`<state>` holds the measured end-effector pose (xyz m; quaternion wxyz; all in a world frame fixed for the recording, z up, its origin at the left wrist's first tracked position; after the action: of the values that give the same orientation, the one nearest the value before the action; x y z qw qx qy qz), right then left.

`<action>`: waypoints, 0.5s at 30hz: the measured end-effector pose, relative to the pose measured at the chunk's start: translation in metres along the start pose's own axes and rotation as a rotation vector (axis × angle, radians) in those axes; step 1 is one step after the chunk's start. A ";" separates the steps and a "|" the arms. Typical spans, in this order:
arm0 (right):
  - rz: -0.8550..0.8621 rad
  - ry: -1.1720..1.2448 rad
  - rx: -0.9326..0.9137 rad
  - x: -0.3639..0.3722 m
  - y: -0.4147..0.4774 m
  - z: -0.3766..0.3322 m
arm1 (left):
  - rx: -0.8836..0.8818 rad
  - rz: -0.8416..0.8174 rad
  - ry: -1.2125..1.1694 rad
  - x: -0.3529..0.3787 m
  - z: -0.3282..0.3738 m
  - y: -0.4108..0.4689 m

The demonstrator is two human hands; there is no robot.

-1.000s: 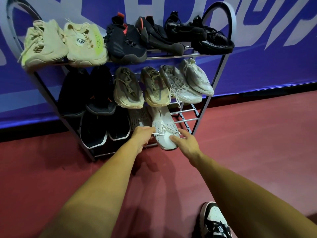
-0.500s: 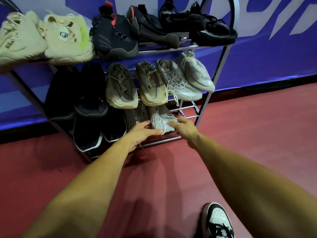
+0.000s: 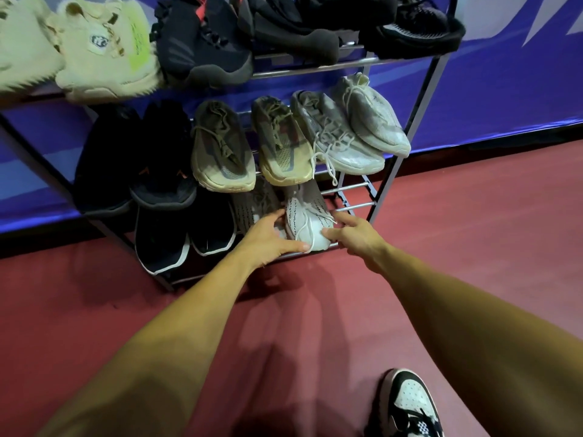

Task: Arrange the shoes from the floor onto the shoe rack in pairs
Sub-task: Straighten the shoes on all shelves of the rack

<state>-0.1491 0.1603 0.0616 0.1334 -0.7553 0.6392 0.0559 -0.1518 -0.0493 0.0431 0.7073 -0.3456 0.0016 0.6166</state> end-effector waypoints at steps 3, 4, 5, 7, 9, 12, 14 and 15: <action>0.025 -0.008 -0.020 0.001 0.003 -0.004 | -0.014 -0.003 0.011 -0.001 0.000 0.003; 0.036 -0.017 -0.021 0.002 0.006 -0.005 | -0.020 -0.014 0.007 -0.002 -0.002 0.007; 0.039 -0.023 -0.019 0.002 0.009 -0.005 | -0.019 -0.018 0.007 -0.003 -0.002 0.008; 0.034 -0.045 -0.011 0.005 0.014 -0.003 | 0.000 -0.012 0.026 -0.003 0.000 0.009; 0.031 -0.056 -0.010 0.007 0.018 0.003 | 0.016 -0.008 0.041 -0.004 0.001 0.010; 0.061 -0.087 -0.015 0.011 0.027 0.009 | 0.047 0.012 0.025 -0.006 0.006 0.016; 0.072 -0.128 -0.031 0.015 0.032 0.011 | 0.044 0.039 0.017 -0.006 0.009 0.021; 0.071 -0.146 -0.037 0.016 0.034 0.011 | 0.041 0.063 0.030 -0.007 0.011 0.022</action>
<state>-0.1787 0.1426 0.0428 0.1635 -0.7284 0.6530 0.1275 -0.1774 -0.0496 0.0435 0.6944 -0.3401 0.0358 0.6332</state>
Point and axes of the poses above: each hand's wrist, its own y-axis towards the middle knuckle, its own x-axis out of the palm, z = x × y, the point moved 1 cm from there along y, towards the middle knuckle, and after that the axes turned 15 degrees about -x, right-handed, at the moved point
